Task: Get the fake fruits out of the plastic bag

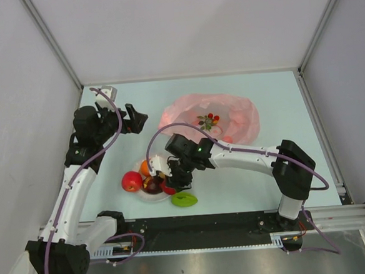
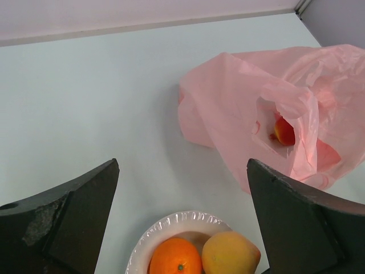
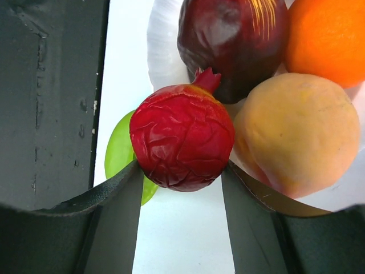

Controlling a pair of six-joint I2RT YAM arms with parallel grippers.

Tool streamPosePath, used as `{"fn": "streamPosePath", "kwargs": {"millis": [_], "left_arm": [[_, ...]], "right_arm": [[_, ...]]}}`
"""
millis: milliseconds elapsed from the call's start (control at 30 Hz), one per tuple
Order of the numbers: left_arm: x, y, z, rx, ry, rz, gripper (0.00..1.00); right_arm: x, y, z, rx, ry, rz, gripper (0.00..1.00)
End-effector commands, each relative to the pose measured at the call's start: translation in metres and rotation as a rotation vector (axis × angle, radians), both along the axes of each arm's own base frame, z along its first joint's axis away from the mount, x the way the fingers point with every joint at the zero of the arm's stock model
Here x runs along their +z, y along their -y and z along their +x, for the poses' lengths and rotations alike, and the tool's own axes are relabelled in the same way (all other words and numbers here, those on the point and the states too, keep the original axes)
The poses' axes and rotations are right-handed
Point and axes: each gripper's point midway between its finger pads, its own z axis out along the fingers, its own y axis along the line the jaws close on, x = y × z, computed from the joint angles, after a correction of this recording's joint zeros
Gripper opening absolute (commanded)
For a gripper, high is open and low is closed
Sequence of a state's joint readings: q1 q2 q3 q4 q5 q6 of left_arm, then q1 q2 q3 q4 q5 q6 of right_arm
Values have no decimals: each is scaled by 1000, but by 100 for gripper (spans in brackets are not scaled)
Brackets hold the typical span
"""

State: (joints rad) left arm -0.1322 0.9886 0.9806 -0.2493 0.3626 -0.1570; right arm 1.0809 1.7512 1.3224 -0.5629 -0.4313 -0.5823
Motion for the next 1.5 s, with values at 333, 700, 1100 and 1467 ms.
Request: {"fn": "streamPosePath", "kwargs": {"millis": [333,700,1100,1467], "left_arm": [[3,1,-6,-16,22,-11,100],[3,5,-8,-34,16,-21,100],[5,7,-7,-42,18,-34,100],[2,8,-7,-42,9,-45,100]], "right_arm": [[-5,3,14,-56,40,-25,45],[-2,6,7,-144,-16,-34,43],[-5,5,19,-315,-32,-15,55],[9,6,0,-256,-82,7,100]]}}
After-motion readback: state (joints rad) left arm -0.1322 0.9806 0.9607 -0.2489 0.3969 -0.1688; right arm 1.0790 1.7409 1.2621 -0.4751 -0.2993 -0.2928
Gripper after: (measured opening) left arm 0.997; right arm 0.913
